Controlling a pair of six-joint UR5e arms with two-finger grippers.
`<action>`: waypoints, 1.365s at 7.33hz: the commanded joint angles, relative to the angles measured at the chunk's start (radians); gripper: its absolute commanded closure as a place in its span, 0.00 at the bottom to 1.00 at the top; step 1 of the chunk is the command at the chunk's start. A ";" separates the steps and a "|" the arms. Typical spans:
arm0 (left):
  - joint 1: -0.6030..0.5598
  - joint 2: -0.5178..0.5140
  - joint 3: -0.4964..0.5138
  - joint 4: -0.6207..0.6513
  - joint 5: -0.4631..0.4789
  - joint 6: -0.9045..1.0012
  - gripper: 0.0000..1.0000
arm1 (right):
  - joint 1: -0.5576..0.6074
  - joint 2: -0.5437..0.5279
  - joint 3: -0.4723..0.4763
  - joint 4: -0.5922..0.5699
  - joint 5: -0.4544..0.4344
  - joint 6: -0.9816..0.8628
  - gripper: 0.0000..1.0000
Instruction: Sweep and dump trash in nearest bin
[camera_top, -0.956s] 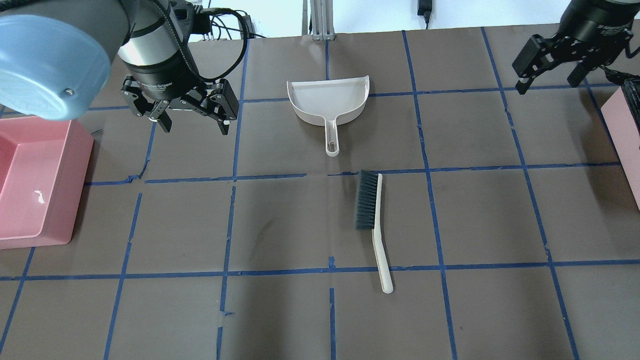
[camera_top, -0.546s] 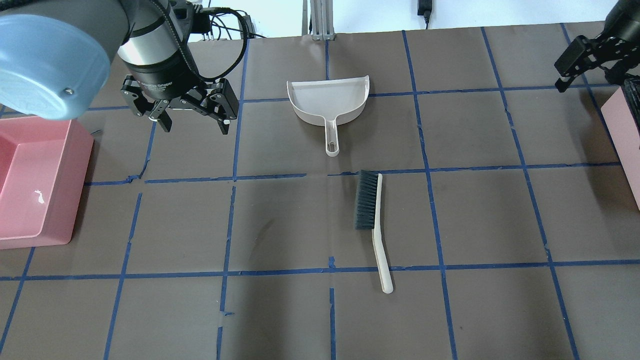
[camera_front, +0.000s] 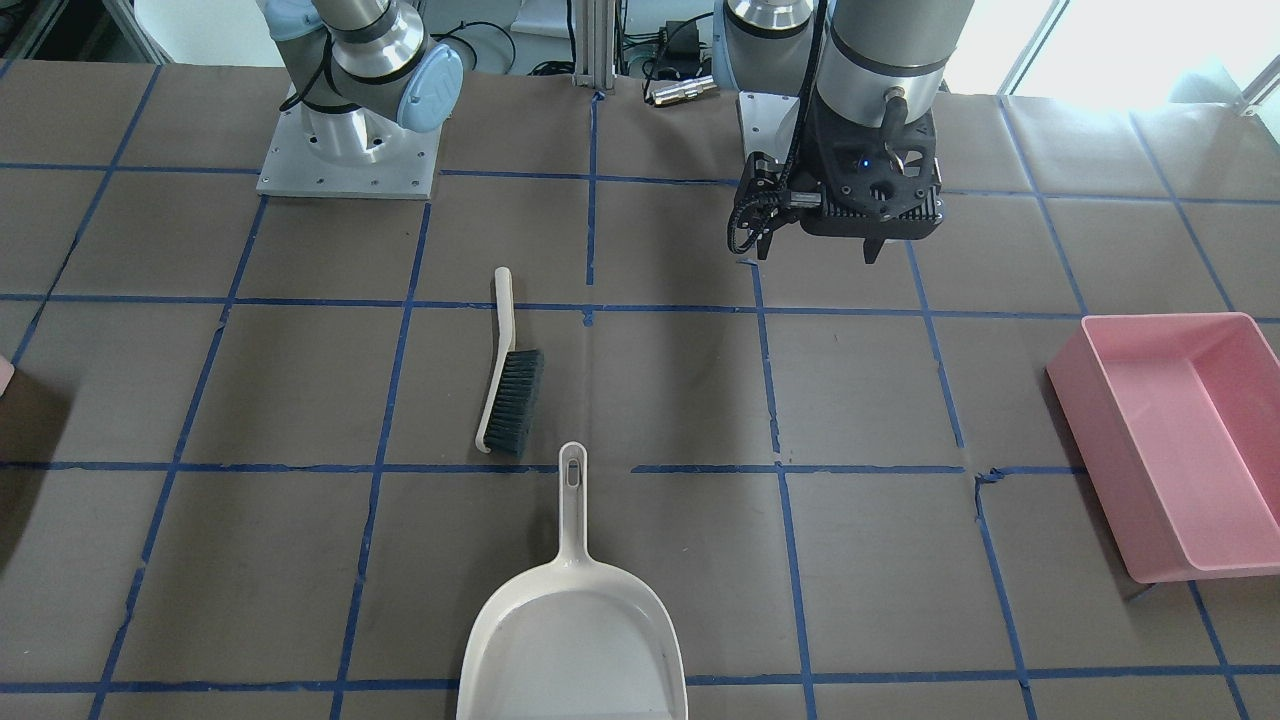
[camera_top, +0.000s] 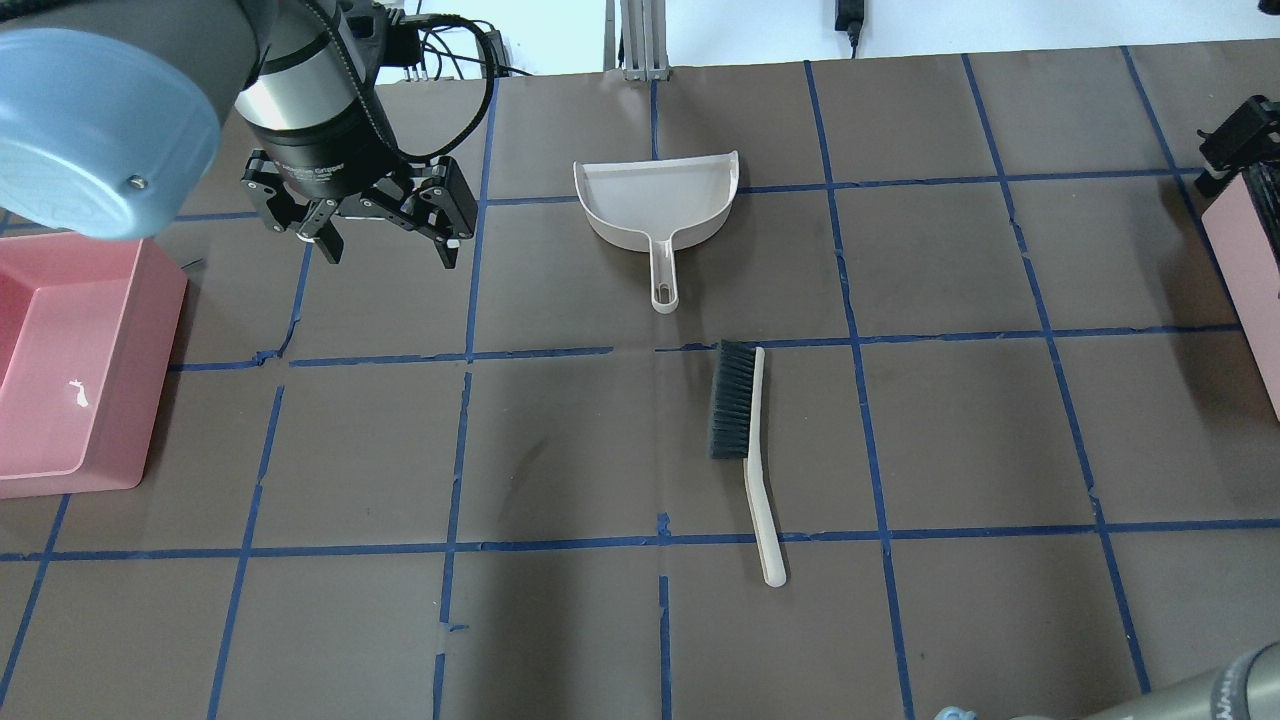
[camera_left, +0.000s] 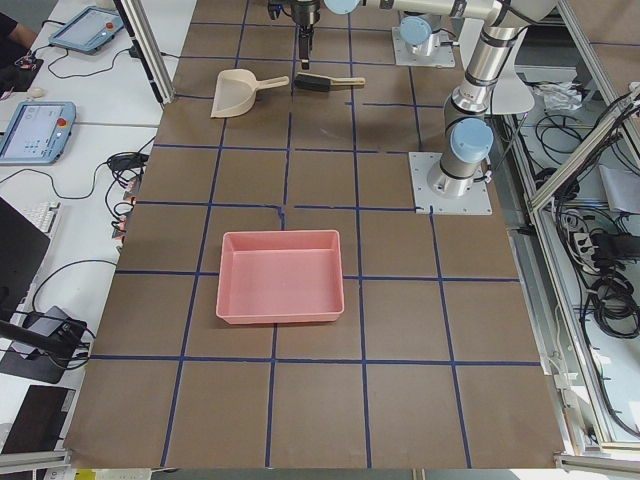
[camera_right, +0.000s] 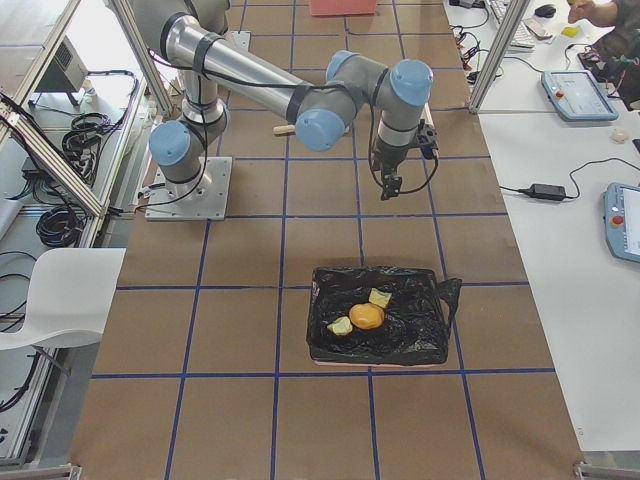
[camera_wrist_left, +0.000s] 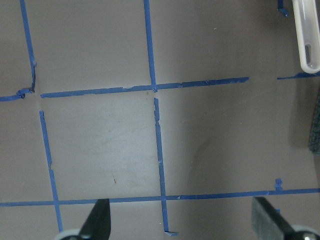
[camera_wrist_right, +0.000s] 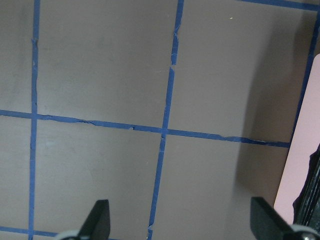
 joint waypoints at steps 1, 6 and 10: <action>-0.002 0.000 -0.001 0.000 -0.004 -0.001 0.00 | -0.073 0.054 -0.002 -0.044 0.001 -0.035 0.00; -0.003 -0.003 -0.003 -0.003 0.001 -0.001 0.00 | -0.015 -0.013 -0.002 -0.006 -0.002 -0.018 0.00; -0.005 -0.003 -0.004 -0.003 0.001 -0.001 0.00 | -0.009 -0.007 -0.002 -0.012 -0.004 -0.018 0.00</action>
